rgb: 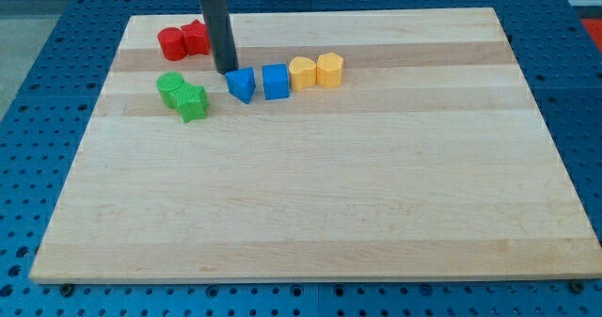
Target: Move the green star slightly down
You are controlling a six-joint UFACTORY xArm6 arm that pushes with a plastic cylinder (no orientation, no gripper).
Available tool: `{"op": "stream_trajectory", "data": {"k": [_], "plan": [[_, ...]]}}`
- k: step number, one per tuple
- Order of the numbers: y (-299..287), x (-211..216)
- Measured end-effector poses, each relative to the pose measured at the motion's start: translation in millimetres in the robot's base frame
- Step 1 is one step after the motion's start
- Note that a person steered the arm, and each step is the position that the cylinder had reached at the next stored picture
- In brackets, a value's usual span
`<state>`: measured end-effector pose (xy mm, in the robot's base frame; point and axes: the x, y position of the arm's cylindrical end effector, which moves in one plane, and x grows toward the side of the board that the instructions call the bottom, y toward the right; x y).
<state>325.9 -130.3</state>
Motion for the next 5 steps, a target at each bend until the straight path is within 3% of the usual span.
{"op": "stream_trajectory", "data": {"k": [2,3,5], "plan": [[-23,18],[-21,62],[-9,74]]}}
